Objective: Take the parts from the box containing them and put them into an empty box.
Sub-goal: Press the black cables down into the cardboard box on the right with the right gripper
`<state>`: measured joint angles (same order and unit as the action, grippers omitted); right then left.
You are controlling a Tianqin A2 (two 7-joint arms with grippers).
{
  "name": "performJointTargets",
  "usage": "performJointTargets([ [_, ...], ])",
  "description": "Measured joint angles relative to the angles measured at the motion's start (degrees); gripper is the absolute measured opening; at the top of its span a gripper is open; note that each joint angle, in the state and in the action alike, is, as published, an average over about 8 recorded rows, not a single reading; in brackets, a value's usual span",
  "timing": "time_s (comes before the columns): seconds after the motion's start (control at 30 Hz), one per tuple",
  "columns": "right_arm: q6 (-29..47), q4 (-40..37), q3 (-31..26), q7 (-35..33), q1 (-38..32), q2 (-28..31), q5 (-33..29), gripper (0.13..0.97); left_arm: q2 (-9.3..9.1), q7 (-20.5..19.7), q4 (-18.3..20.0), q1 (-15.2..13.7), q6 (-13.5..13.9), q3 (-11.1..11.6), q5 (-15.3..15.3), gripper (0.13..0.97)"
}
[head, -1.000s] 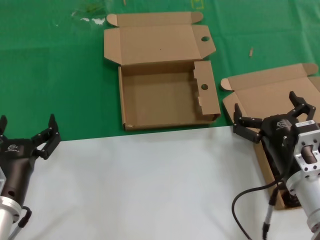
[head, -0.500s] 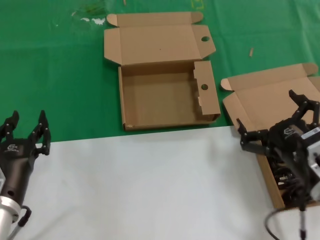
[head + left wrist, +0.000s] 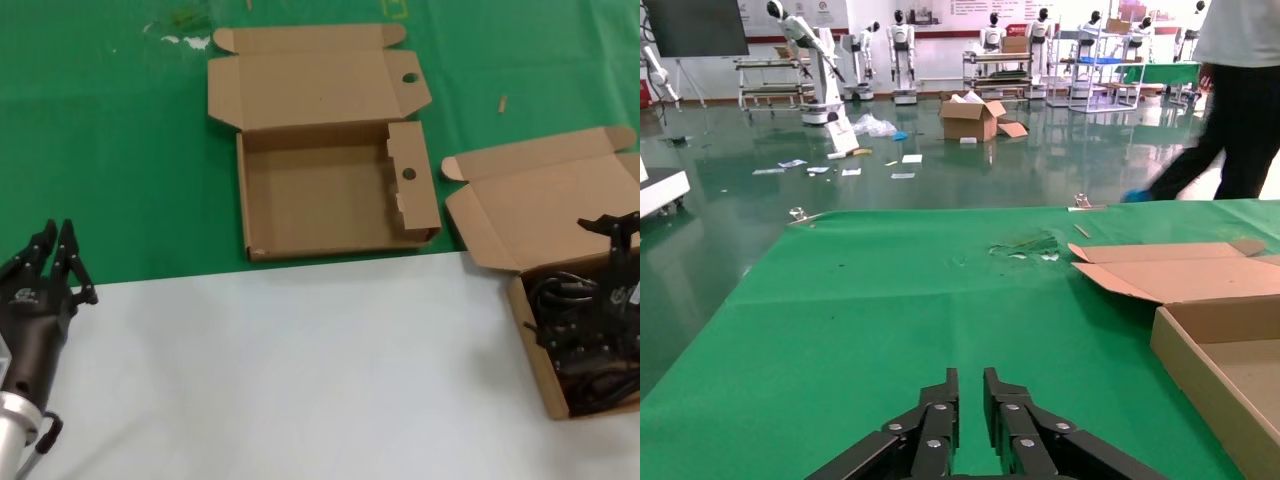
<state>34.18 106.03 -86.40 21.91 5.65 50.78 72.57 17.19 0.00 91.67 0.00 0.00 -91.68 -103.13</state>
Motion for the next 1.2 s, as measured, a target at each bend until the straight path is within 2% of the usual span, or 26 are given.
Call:
performJointTargets([
  [0.23, 9.6, -2.5, -3.8, -4.0, -5.7, 8.6, 3.2, 0.966, 0.0, 0.0, 0.0, 0.0, 0.0, 0.0, 0.0, 0.18],
  [0.47, 21.1, -7.1, -11.1, -9.8, -15.9, 13.1, 5.1, 0.966, 0.0, 0.0, 0.0, 0.0, 0.0, 0.0, 0.0, 0.15],
  [0.83, 33.0, -14.8, -19.9, -14.4, -32.0, 11.4, 2.7, 0.96, 0.0, 0.0, 0.0, 0.0, 0.0, 0.0, 0.0, 0.14],
  [1.2, 36.5, -21.2, -24.7, -16.1, -40.7, 7.2, -0.1, 0.923, 0.0, 0.0, 0.0, 0.0, 0.0, 0.0, 0.0, 0.14],
])
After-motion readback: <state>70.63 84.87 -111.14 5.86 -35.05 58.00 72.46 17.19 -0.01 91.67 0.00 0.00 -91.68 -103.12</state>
